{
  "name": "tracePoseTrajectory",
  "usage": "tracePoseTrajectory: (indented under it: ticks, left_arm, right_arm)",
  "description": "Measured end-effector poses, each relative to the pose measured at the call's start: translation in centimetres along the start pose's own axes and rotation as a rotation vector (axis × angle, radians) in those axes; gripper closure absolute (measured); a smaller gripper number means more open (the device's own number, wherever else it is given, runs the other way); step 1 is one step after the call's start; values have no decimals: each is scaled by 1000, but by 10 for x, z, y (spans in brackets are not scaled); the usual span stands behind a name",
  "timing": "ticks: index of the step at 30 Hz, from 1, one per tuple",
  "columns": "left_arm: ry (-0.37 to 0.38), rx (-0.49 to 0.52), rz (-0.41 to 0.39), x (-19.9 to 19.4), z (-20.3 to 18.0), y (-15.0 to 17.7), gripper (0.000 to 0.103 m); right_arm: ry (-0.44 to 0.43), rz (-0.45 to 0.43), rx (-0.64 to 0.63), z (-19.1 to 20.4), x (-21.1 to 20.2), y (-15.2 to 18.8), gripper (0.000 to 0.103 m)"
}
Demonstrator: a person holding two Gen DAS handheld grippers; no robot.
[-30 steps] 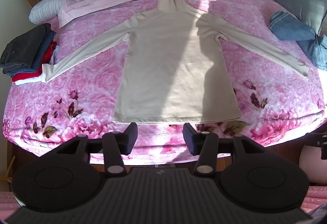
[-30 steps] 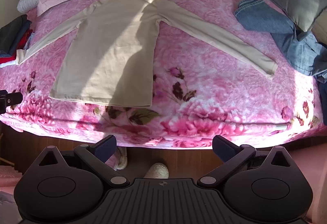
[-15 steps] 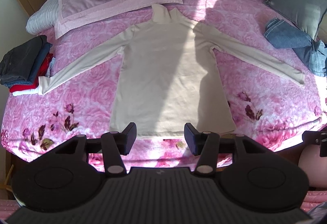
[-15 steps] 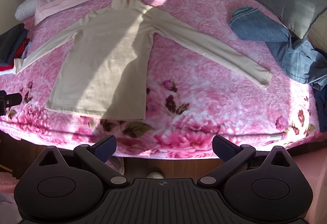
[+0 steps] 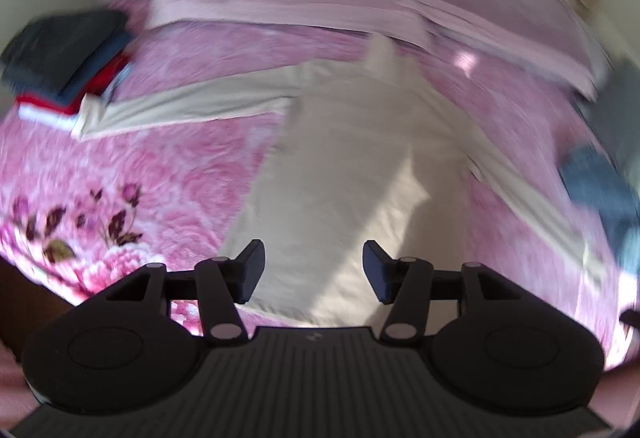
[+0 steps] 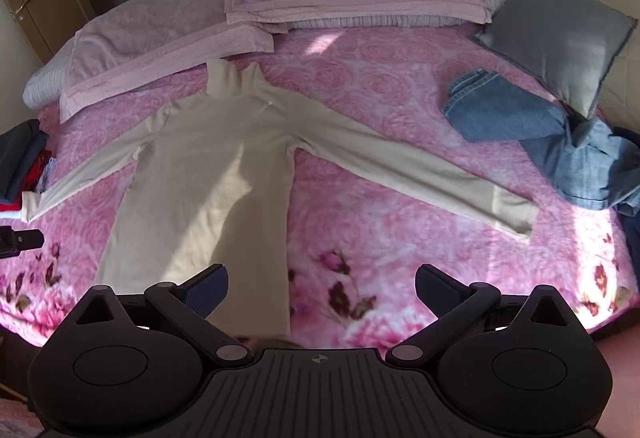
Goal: Fold clothes
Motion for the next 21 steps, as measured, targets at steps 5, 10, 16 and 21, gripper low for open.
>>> tracePoseTrajectory:
  ticks: [5, 10, 16, 21]
  left_arm:
    - [-2, -172, -3, 40, 53, -53, 51]
    - [-3, -340, -2, 95, 110, -112, 51]
    - [21, -590, -60, 172, 212, -152, 53]
    - [81, -853, -133, 221, 309, -156, 61]
  right_arm:
    - [-52, 119, 132, 7, 46, -37, 1]
    - [-50, 209, 234, 26, 102, -78, 3]
    - [-34, 212, 272, 71, 167, -117, 16]
    - [-2, 190, 221, 103, 208, -127, 19]
Point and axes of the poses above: each gripper's, at about its wrist camera, not at the fingertips, and x roughly the way its jaws point, z to its left, y to its underside, the point moved 3 cm from there along x, roughly the way its jaws point, and after that the axes turned 12 degrees about z, right-handed, at the moved point
